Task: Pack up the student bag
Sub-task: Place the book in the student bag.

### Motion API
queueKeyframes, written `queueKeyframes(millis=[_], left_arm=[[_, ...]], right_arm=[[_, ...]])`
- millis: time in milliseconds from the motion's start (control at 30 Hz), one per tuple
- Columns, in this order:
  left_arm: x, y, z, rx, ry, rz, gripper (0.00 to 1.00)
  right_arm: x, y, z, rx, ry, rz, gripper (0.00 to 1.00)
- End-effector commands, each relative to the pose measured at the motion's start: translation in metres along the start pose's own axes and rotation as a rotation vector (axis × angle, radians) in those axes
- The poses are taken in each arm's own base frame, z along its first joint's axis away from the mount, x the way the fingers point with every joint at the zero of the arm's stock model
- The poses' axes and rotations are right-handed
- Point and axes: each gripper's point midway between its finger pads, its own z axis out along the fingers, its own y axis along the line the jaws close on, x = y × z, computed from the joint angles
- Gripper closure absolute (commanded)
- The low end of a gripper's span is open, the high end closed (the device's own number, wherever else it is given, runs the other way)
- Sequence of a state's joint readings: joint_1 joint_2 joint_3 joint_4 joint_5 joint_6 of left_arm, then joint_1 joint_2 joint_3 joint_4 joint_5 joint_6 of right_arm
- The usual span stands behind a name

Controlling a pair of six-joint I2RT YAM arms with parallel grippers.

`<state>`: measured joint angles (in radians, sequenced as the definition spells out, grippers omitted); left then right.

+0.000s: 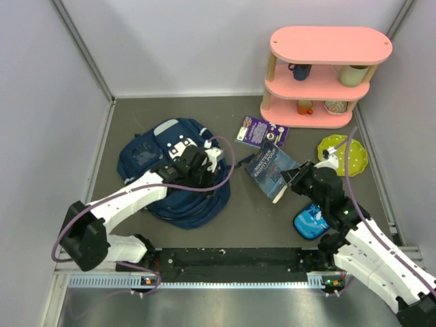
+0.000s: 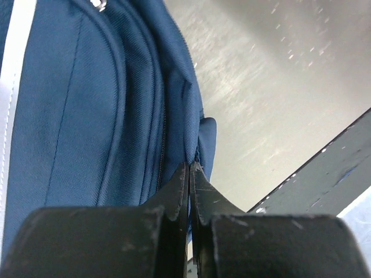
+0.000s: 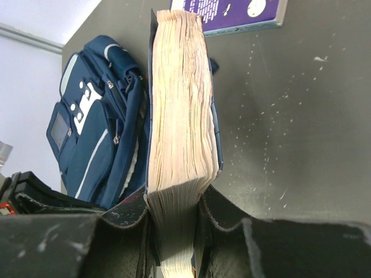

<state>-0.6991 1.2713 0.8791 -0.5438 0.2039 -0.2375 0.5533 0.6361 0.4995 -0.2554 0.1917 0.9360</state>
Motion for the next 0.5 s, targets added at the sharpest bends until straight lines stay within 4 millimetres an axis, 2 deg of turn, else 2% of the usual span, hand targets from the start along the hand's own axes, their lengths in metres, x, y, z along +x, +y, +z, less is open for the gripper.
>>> queueKeyframes(millis=[0, 100, 167, 267, 333, 367, 400, 467], left_arm=[[-0.071, -0.041, -0.005, 0.117, -0.151, 0.039, 1.0], [-0.091, -0.048, -0.012, 0.12, -0.187, 0.041, 1.0], [-0.098, -0.044, -0.018, 0.087, -0.212, 0.041, 1.0], [-0.112, -0.033, -0.04, 0.001, -0.287, 0.044, 1.0], [-0.12, -0.029, -0.062, -0.043, -0.348, 0.037, 1.0], [-0.124, -0.016, -0.071, -0.117, -0.378, 0.023, 1.0], [-0.129, -0.015, -0.09, -0.138, -0.428, 0.022, 1.0], [-0.135, -0.003, -0.112, -0.198, -0.497, 0.0, 1.0]], right_arm=[[-0.06, 0.049, -0.023, -0.16, -0.16, 0.033, 1.0], [-0.067, 0.046, -0.03, -0.151, -0.177, 0.015, 1.0], [-0.07, 0.05, -0.036, -0.163, -0.178, 0.007, 1.0], [-0.073, 0.062, -0.046, -0.203, -0.161, 0.005, 1.0], [-0.072, 0.073, -0.052, -0.244, -0.135, 0.02, 1.0], [-0.068, 0.079, -0.054, -0.272, -0.108, 0.024, 1.0], [-0.063, 0.085, -0.056, -0.3, -0.073, 0.038, 1.0], [-0.053, 0.095, -0.057, -0.341, -0.003, 0.045, 1.0]])
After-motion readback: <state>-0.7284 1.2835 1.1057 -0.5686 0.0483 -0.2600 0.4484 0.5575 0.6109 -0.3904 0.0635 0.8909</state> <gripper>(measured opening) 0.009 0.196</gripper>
